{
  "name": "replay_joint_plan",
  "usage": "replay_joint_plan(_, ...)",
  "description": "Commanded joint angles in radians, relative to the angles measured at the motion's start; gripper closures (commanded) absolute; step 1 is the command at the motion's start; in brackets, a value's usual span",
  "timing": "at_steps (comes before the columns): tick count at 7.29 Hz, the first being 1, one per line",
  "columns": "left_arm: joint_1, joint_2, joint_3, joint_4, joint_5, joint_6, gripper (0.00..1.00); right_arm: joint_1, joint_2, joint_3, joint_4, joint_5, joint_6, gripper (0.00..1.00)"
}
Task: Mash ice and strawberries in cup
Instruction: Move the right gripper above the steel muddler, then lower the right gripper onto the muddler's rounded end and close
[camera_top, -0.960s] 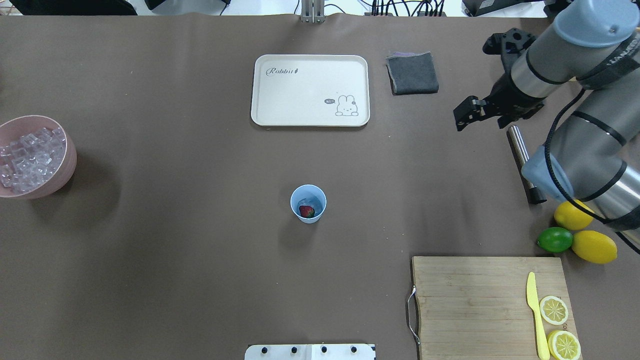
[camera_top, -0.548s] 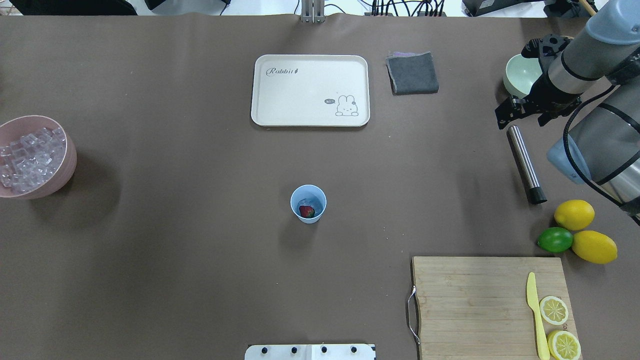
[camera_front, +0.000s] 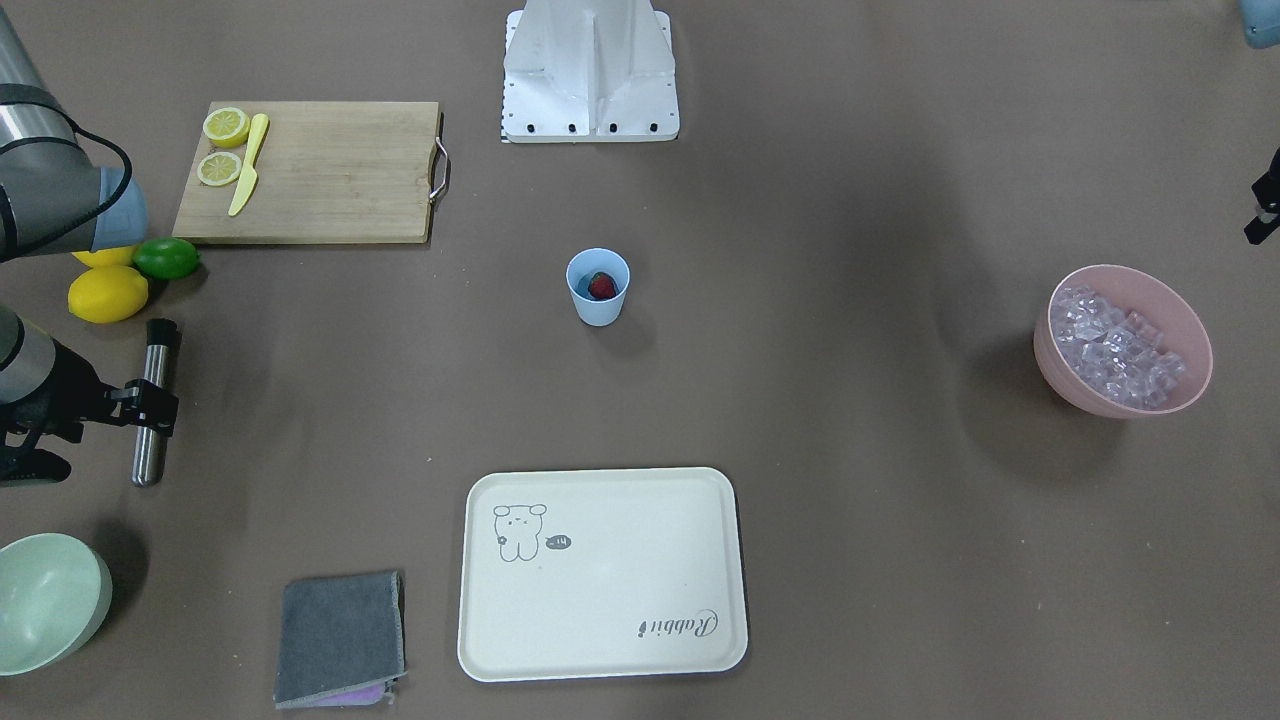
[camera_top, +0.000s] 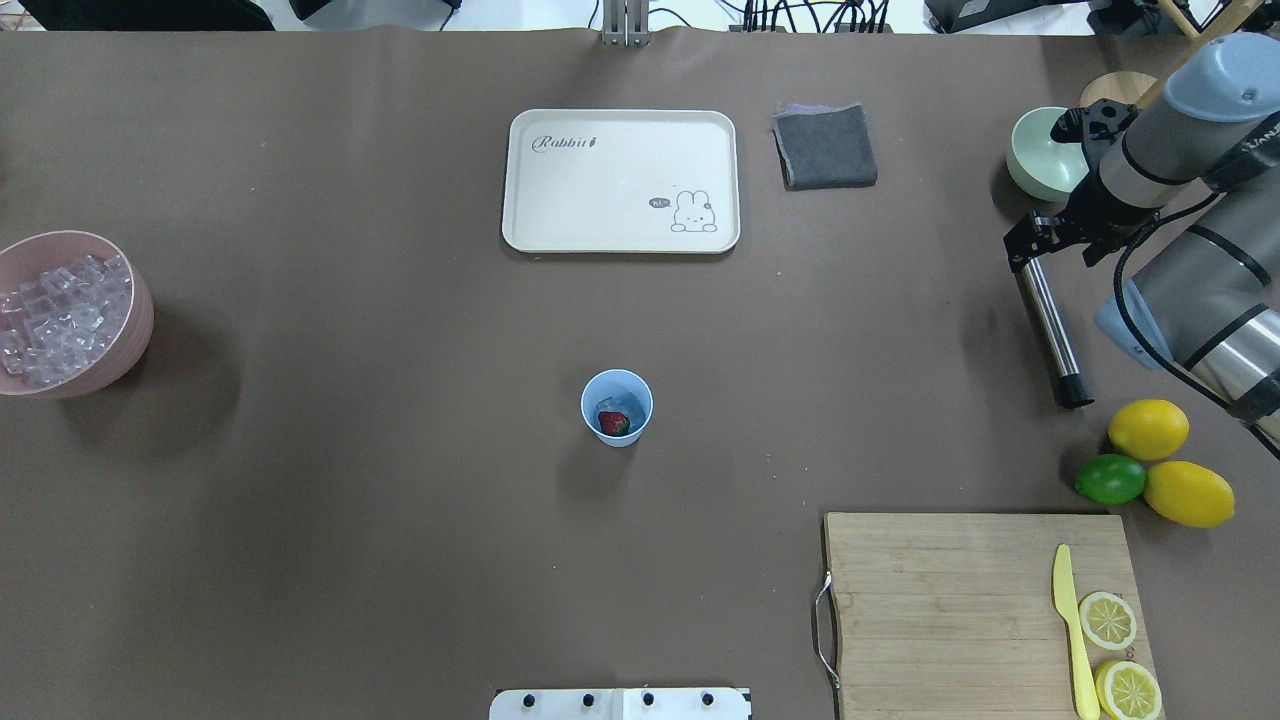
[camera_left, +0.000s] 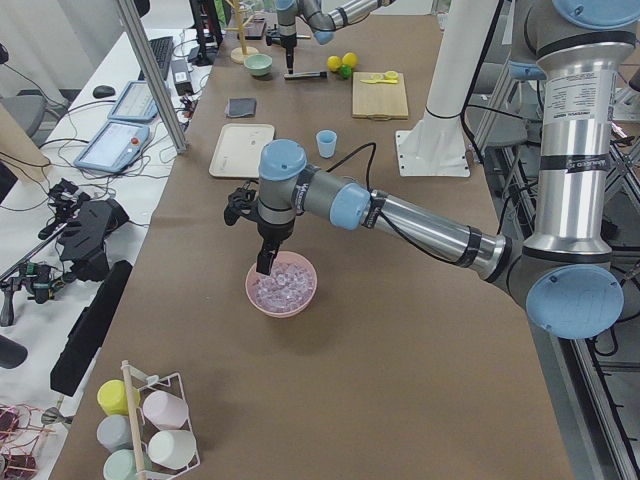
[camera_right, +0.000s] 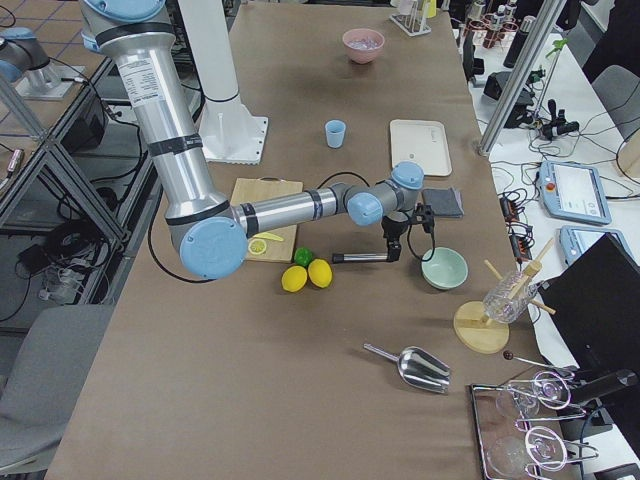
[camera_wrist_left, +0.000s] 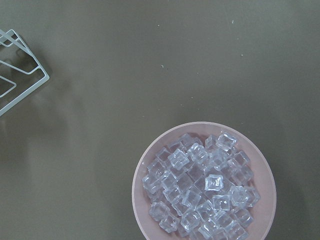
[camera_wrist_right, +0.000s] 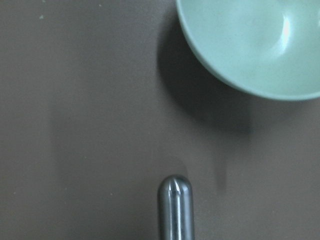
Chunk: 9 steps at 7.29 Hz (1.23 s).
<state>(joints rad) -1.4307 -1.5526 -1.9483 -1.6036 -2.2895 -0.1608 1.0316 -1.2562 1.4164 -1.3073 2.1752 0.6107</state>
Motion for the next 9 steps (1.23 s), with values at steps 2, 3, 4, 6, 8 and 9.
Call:
replay_joint_plan(2, 0.001, -0.012, 0.008, 0.001, 0.002, 0.0, 0.03, -0.036, 0.001, -0.028, 0.031, 0.0, 0.003, 0.22)
replay_joint_plan(3, 0.001, -0.012, 0.008, 0.001, 0.004, 0.0, 0.03, -0.041, 0.0, -0.045, 0.033, -0.002, 0.001, 0.27)
replay_joint_plan(4, 0.001, -0.014, 0.006, 0.001, 0.004, 0.0, 0.03, -0.044, 0.001, -0.057, 0.036, -0.002, 0.0, 0.39)
replay_joint_plan(6, 0.001, -0.014, 0.006, 0.001, 0.005, 0.0, 0.03, -0.044, 0.004, -0.07, 0.063, 0.003, -0.002, 1.0)
replay_joint_plan(8, 0.003, -0.014, 0.011, 0.001, 0.007, 0.0, 0.03, 0.007, 0.02, -0.053, 0.063, 0.105, -0.014, 1.0)
replay_joint_plan(9, 0.003, -0.021, 0.018, 0.001, 0.007, 0.0, 0.03, 0.045, 0.02, 0.002, 0.053, 0.15, -0.012, 1.0)
